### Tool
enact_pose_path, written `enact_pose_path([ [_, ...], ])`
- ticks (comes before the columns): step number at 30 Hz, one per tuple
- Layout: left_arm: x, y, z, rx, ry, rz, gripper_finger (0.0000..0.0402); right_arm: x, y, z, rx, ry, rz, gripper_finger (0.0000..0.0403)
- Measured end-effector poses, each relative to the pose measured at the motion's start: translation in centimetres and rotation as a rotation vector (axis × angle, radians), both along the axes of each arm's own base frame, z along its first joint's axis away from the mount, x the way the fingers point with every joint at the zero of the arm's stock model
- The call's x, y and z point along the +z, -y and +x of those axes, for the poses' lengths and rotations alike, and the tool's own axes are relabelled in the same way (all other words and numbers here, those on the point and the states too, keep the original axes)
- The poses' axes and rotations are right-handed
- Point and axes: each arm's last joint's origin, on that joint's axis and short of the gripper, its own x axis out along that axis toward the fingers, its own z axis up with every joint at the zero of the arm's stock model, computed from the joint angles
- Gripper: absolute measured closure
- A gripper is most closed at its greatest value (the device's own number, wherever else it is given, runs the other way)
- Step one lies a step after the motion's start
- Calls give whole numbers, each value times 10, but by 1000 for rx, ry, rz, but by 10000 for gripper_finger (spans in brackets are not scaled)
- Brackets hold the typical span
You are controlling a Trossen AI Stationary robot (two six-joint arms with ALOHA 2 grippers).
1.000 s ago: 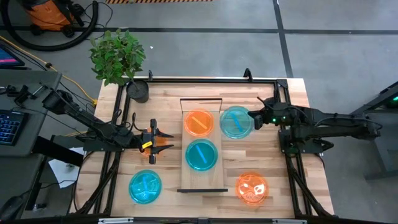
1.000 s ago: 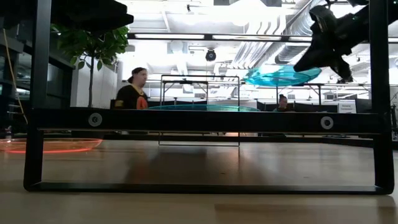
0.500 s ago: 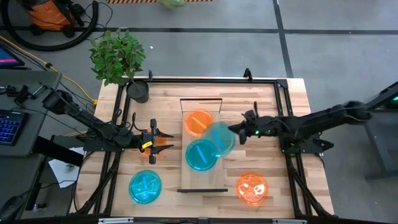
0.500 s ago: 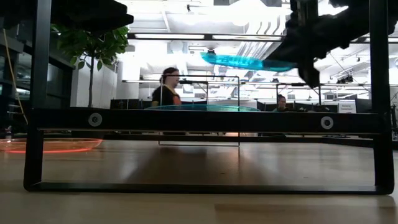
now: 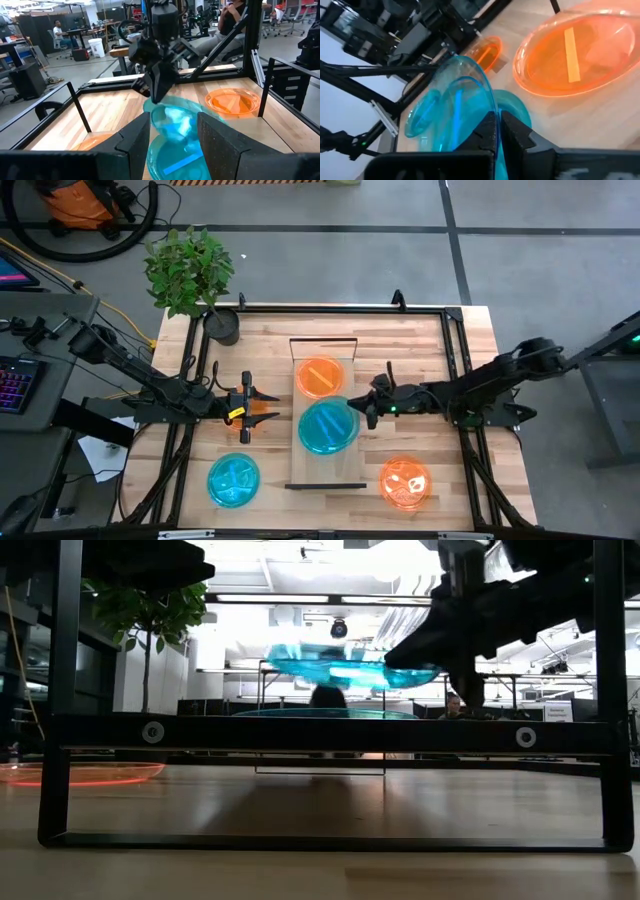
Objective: Place and stack plates onto a shelf
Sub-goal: Stack the right blue plate on top of the blue plate on the shelf
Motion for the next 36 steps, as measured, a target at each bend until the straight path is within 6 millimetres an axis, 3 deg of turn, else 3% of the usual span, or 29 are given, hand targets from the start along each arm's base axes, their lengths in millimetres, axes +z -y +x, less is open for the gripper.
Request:
enact_pose_path([
  [9, 0, 0, 0, 0, 0, 0, 247, -3, -6, 27, 15, -30, -83, 403],
  [36, 0, 0, 0, 0, 0, 0, 247, -4, -6, 26, 72, -77, -175, 403],
])
